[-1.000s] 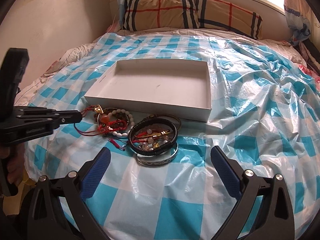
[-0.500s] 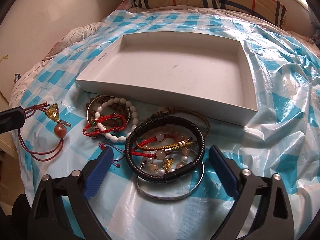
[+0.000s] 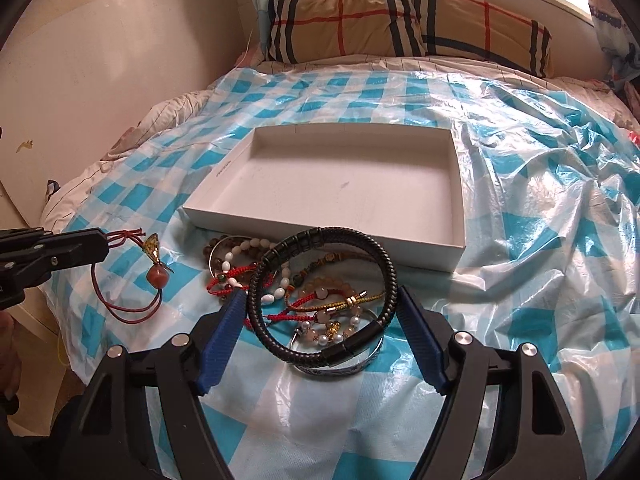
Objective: Organize jewelry
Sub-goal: 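Lower both bracelets into the white box and open both tools, then reach the left tool to the red braided bracelet and grasp it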
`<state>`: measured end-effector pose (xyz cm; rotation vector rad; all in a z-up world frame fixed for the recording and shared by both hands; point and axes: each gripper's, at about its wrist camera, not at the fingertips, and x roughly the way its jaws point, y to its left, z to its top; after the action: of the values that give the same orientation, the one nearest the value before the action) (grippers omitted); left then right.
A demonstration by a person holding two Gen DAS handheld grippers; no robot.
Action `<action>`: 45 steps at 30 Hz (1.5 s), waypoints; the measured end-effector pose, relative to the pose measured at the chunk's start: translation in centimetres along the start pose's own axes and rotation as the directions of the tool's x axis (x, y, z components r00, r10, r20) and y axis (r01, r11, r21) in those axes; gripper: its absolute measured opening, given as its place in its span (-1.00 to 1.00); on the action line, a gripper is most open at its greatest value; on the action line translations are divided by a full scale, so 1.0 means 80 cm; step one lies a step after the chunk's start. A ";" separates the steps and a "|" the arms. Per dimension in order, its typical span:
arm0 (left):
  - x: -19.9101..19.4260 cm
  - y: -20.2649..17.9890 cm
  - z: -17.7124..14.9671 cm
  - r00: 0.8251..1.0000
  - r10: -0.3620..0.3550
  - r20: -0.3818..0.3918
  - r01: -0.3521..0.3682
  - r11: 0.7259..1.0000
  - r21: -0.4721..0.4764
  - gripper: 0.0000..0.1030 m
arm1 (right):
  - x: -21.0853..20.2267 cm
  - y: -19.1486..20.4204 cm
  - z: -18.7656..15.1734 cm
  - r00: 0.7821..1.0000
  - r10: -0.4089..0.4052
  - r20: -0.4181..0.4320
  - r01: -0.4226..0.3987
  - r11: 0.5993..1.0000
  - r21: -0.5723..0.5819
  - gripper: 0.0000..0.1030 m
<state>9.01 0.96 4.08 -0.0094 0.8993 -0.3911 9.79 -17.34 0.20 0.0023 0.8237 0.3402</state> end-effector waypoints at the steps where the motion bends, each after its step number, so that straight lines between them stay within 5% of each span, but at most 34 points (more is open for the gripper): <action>1: 0.001 -0.002 0.004 1.000 -0.002 0.005 0.002 1.000 0.003 -0.93 | 0.000 -0.001 0.004 1.000 -0.002 0.003 0.002 1.000 -0.003 0.43; 18: 0.074 -0.006 0.115 0.992 -0.042 0.120 0.039 0.999 0.023 -0.93 | 0.058 -0.018 0.078 0.996 -0.029 0.089 0.033 0.998 -0.044 0.43; 22: 0.125 0.011 0.127 0.998 0.046 0.041 -0.046 0.999 -0.002 -0.87 | 0.094 -0.023 0.089 0.997 -0.054 0.058 0.057 0.997 -0.059 0.49; 31: 0.110 0.040 0.083 0.991 0.134 0.004 -0.133 0.990 -0.052 -0.53 | 0.052 -0.024 0.059 0.997 -0.052 0.064 0.054 0.998 -0.035 0.54; 39: 0.053 0.006 0.034 0.979 0.205 0.011 -0.205 0.979 0.004 0.04 | -0.020 -0.010 0.019 0.997 -0.036 0.066 0.036 0.999 -0.006 0.59; 45: -0.003 -0.018 0.001 0.970 0.241 0.035 -0.242 0.970 0.019 0.24 | -0.083 0.008 -0.006 0.994 -0.041 0.099 0.041 0.999 0.005 0.66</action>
<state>8.51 -0.30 4.55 0.1137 0.8519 -0.1731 5.06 -18.77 4.77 0.0050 0.7246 0.2981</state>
